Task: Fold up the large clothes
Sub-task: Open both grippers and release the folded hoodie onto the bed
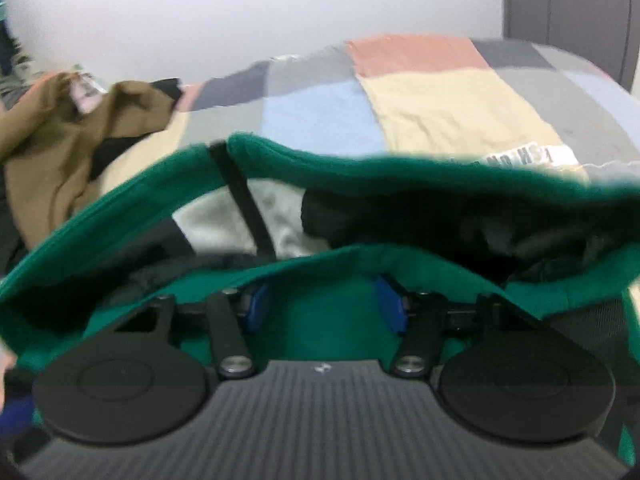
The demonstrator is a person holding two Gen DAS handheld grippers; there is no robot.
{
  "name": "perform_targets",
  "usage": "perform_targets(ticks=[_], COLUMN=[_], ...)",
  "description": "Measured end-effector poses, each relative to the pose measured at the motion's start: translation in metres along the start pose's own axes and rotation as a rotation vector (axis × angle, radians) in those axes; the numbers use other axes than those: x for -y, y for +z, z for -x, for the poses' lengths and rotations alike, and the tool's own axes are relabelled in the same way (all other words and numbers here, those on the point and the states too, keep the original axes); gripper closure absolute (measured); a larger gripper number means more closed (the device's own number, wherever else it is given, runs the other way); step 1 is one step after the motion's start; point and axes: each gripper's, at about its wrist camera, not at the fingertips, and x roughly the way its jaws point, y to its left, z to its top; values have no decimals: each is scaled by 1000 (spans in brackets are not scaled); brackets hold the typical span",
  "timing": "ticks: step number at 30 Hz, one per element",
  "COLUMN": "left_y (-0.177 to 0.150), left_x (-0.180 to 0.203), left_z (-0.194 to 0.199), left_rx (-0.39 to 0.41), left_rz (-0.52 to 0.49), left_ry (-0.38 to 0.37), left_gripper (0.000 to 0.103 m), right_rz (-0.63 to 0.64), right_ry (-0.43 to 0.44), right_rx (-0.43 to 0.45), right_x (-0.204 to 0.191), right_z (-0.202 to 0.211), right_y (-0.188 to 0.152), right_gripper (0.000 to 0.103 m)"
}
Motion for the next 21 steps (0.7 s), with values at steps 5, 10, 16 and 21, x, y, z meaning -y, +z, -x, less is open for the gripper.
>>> perform_targets(ticks=[5,10,16,21], left_y=[0,4,4,2], left_x=[-8,-17,-16,-16], left_z=[-7,-9,-8,-9], left_rx=[14,17,8,6], left_rz=[3,45,38,32], left_ry=[-8,-26,-16,-6], left_gripper=[36,36,36,36], right_rz=[21,-28,117,265], right_ry=[-78,33,187,157], right_rx=[26,31,-69,-132], right_x=[-8,-16,-69,-110], right_z=[-19,-9,9,-10], right_y=[26,28,-7,-29], right_gripper=[48,47,47,48])
